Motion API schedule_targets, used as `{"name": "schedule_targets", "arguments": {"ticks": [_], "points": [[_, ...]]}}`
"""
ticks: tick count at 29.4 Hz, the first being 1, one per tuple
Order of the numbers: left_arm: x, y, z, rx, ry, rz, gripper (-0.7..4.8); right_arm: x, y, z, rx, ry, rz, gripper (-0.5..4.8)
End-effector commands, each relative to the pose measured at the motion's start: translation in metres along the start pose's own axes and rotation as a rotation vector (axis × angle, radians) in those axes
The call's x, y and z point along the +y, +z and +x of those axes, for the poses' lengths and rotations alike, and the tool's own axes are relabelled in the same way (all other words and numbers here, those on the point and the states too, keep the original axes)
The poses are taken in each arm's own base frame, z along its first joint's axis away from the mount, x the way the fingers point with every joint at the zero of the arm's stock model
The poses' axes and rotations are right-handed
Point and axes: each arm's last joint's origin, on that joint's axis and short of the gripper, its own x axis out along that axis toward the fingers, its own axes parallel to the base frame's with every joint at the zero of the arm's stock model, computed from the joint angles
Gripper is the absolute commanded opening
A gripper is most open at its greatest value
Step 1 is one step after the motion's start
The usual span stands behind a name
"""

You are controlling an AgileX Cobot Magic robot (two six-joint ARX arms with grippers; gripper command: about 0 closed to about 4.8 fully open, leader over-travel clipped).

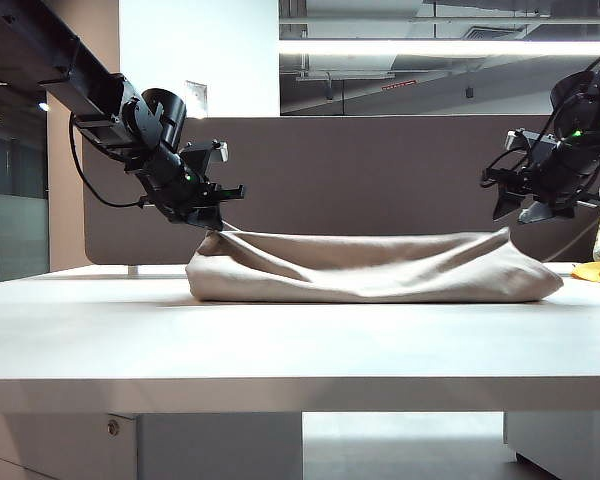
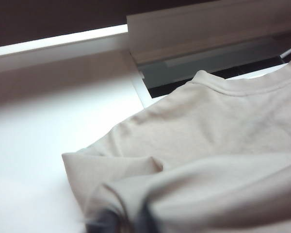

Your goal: Fold the bottom side of the T-shirt horizontally towards the center, about one-third of the way, then fold the sleeve back towards the center, creating a straight line along the edge of the T-shirt, and finally fold the bottom of the T-shirt up towards the top, creating a neat rectangle.

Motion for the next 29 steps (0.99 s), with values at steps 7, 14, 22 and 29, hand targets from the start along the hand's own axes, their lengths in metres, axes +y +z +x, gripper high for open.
{"name": "schedule_targets", "arguments": {"ticks": [7, 14, 22, 29], "points": [[0.000, 0.007, -0.001, -0.046, 0.007, 0.011, 4.00, 0.002, 0.004, -0.001, -0.025, 0.007, -0.010, 2.85], [0.001, 0.007, -0.002, -0.043, 0.034, 0.009, 4.79, 0.002, 0.004, -0.003, -0.007, 0.001, -0.004, 2.84], [0.002, 0.025, -0.030, 0.048, 0.097, -0.003, 2.52, 0.004, 0.008, -0.016, 0.062, -0.003, 0.026, 0.03], [-0.003, 0.042, -0.055, 0.082, 0.023, -0.013, -0.06, 0.010, 0.014, -0.031, 0.114, 0.015, 0.042, -0.06]]}}
